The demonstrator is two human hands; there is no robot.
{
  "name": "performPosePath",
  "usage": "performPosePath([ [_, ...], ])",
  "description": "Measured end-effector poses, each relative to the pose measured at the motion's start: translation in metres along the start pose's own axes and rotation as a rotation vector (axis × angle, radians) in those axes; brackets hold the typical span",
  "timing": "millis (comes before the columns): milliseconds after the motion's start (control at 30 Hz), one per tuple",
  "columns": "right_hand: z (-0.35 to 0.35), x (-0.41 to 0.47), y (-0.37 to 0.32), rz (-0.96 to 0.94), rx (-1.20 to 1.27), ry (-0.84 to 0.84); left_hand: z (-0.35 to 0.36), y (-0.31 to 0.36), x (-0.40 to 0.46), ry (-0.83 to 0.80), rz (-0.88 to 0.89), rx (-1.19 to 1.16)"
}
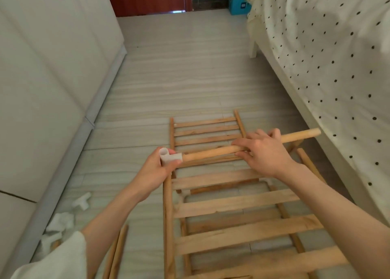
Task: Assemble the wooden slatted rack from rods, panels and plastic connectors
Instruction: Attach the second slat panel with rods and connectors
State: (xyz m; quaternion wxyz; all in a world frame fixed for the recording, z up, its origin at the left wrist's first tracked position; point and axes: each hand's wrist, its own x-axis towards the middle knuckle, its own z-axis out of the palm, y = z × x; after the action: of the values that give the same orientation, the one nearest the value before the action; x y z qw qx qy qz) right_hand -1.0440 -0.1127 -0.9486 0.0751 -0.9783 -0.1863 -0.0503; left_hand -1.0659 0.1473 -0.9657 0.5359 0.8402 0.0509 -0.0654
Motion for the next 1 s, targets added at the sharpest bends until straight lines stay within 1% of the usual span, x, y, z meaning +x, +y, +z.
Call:
performPosePath([
  [133,0.011,-0.003,0.008,-0.013,0.08,0.055,-0.003,-0.005,0.0,-0.017,0.034,0.014],
  [233,0.017,-0.002,0.009,-0.057,0.082,0.116,-0.002,-0.004,-0.001,-0.012,0.052,0.016],
  [367,0.02,-0.002,0.0,-0.043,0.149,0.116,-0.002,-0.003,-0.004,-0.018,0.026,0.008],
  [500,0.023,0.003,-0.004,-0.057,0.132,0.128,-0.003,-0.003,-0.009,-0.033,-0.003,0.026],
  [633,0.033,0.01,-0.018,-0.115,0.17,0.126,-0.01,-0.007,-0.016,-0.051,-0.01,0.004],
  [700,0.033,0.016,-0.024,-0.114,0.188,0.093,-0.016,-0.012,-0.017,-0.049,-0.013,-0.003],
  [833,0.03,0.023,-0.024,-0.064,0.201,-0.048,-0.018,-0.018,-0.015,-0.053,-0.003,0.008],
  [1000,0.032,0.017,-0.02,-0.03,0.257,-0.098,-0.014,-0.015,-0.012,-0.079,0.012,0.06],
])
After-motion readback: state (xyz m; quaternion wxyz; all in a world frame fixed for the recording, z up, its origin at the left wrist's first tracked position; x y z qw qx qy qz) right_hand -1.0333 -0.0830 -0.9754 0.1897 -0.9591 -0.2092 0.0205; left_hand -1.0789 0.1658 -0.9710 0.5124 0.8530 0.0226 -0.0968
